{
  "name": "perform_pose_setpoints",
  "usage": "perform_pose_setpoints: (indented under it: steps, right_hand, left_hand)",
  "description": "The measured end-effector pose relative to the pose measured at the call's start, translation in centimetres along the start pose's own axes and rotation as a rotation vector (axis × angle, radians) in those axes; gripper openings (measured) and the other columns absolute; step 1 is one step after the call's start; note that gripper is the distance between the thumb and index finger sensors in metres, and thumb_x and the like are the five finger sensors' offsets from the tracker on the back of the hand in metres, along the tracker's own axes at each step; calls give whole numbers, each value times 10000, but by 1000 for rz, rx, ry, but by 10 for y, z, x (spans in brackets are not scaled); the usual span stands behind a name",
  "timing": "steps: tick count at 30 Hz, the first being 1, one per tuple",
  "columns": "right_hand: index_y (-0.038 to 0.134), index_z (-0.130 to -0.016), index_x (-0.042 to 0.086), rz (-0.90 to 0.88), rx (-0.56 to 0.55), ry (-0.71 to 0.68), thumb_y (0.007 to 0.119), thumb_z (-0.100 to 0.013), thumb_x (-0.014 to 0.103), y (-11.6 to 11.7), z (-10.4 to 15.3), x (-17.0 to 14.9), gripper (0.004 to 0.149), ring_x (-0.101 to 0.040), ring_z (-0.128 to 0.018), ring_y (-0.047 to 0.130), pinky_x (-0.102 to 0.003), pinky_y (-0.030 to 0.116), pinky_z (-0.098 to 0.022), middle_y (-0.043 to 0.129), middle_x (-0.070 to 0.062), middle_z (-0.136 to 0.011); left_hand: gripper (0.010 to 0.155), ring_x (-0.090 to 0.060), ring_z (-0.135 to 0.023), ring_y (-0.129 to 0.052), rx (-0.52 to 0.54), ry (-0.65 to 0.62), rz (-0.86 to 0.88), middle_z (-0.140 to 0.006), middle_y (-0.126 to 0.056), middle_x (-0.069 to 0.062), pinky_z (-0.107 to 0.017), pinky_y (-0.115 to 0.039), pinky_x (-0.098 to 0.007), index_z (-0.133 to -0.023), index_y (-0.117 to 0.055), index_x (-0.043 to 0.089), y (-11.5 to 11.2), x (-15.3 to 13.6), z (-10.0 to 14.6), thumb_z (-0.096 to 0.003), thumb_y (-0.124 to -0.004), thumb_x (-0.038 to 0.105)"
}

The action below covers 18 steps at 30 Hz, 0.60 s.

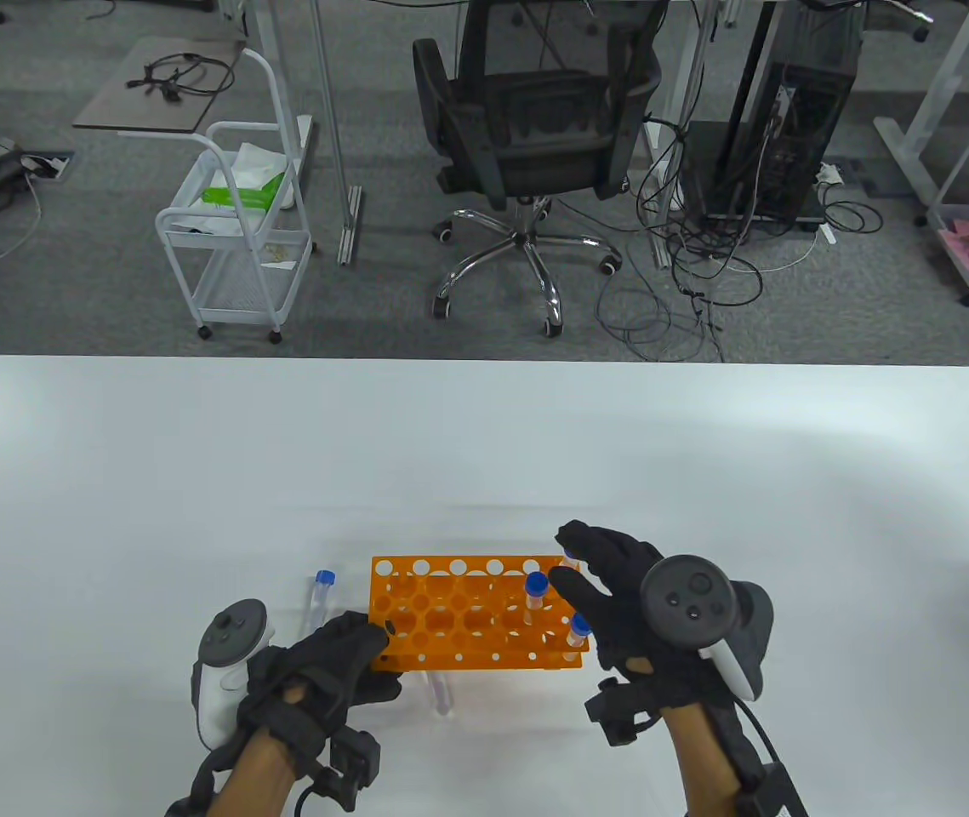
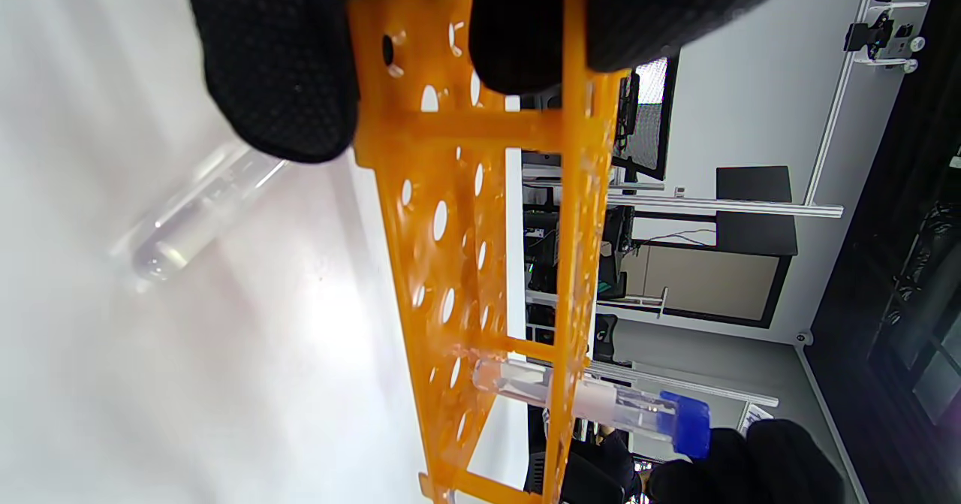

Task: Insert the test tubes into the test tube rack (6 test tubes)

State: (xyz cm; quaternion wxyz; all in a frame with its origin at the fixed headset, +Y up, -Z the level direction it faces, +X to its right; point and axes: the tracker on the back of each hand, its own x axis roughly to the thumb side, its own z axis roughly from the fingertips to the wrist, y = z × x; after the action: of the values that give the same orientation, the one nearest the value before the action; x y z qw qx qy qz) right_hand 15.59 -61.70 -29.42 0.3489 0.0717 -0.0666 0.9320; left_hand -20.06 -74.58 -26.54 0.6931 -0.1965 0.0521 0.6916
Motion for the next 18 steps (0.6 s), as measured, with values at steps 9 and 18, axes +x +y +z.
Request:
perform_pose_setpoints:
  steps: [9, 18]
  right_hand:
    - [847, -855, 277, -229, 70, 272, 737, -434, 610, 1, -1, -65, 548, -321, -813, 869, -555, 720, -596, 810, -47, -978]
    - [915, -800, 272, -222, 271, 400, 724, -422, 666, 23, -3, -101, 578, -354, -862, 839, -570, 706, -612, 785, -64, -1015]
  left_hand:
    - [436, -429, -799, -849, 6, 3, 8, -1043, -490, -261, -508, -896, -431, -820, -732, 130, 0, 0, -1, -471, -707, 390]
    - [435, -425, -805, -845, 6, -7, 26, -1044, -487, -259, -512, -895, -429, -822, -727, 133, 1, 0, -1, -474, -704, 392]
